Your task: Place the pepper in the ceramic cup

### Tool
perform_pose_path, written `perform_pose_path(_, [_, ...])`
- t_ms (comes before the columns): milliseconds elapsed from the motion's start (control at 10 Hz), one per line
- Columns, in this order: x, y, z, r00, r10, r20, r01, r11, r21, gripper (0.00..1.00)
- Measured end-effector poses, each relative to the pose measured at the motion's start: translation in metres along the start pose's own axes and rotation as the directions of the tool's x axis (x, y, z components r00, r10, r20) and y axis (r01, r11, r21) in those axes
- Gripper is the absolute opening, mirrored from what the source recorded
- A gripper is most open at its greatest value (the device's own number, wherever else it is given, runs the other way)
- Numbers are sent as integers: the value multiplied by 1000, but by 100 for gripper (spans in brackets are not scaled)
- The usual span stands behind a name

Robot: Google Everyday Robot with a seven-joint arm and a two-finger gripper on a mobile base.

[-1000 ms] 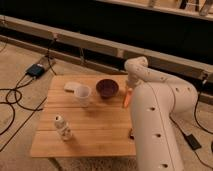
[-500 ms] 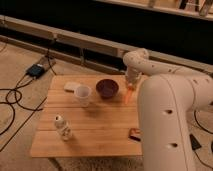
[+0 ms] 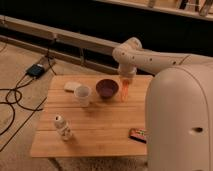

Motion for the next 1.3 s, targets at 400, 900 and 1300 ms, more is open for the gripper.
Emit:
perform_pose_path(400, [-1,75,-37,981,-123,148,134,989,-66,0])
perform_pose_path(900, [0,154,-60,906,-270,326,327,936,-131,0])
perform_pose_path(1300, [8,192,-51,859,-324,398,414,895,-165,0])
